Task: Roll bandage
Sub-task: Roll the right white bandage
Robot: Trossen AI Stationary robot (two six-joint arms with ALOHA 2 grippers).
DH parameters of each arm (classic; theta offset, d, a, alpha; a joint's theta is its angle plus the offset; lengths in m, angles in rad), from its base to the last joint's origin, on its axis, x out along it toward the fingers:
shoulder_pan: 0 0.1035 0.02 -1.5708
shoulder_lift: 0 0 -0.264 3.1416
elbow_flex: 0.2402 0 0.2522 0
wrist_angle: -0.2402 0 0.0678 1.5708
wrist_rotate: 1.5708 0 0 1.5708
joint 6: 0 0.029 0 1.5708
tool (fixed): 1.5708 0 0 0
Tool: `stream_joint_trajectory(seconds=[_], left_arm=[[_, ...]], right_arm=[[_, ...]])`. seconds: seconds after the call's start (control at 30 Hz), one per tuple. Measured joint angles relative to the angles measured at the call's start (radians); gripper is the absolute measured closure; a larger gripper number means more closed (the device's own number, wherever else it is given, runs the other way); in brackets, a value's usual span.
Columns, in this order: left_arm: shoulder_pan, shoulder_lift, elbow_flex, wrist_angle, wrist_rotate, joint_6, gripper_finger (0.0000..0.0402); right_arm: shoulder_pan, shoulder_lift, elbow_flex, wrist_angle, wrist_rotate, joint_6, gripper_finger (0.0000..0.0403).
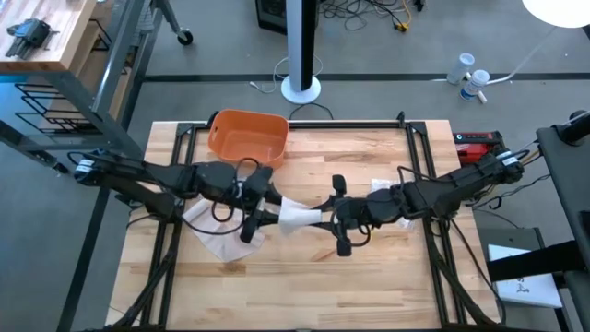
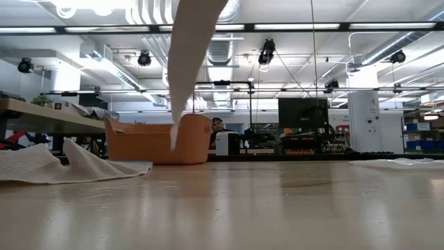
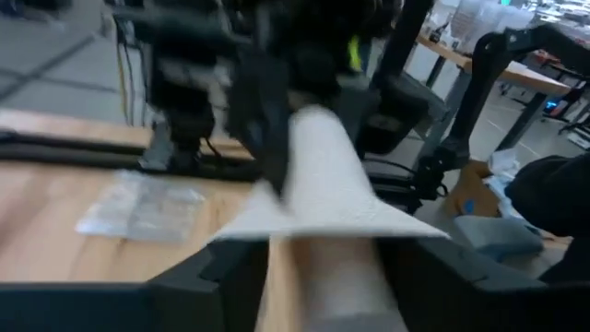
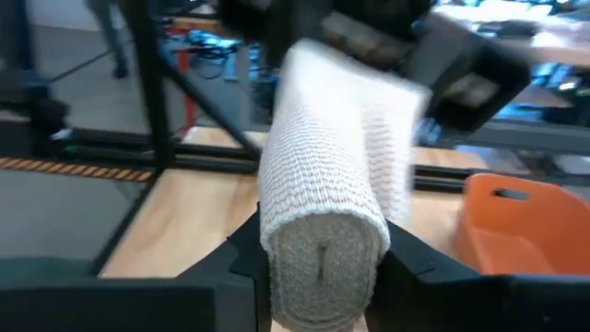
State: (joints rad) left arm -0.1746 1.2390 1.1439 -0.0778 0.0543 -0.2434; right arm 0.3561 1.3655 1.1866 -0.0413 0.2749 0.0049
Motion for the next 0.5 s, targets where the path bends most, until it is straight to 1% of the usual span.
stream_joint_trajectory(seconds=[0.1, 0.23, 0.33, 0.4, 0.5], left_arm=[[0.0, -0.049, 0.002, -0.018, -0.002, 0.041, 0.0179], [0.0, -0.098, 0.001, -0.047, -0.001, 0.091, 0.0155], [-0.008, -0.11, -0.015, -0.041, 0.0, 0.137, 0.0145], [-0.013, -0.105, -0.045, 0.006, 0.0, 0.177, 0.0144], [-0.015, -0.085, -0.102, 0.12, 0.006, 0.234, 0.0145]], right_arm=[[0.004, -0.021, 0.0, -0.004, -0.048, -0.001, 0.0297], [0.008, -0.066, 0.0, -0.005, -0.062, -0.02, 0.03], [0.008, -0.104, 0.0, 0.004, -0.075, -0.025, 0.0301], [0.008, -0.129, 0.0, 0.009, -0.077, -0.021, 0.0298], [0.008, -0.158, 0.0, 0.01, -0.076, -0.004, 0.0297]])
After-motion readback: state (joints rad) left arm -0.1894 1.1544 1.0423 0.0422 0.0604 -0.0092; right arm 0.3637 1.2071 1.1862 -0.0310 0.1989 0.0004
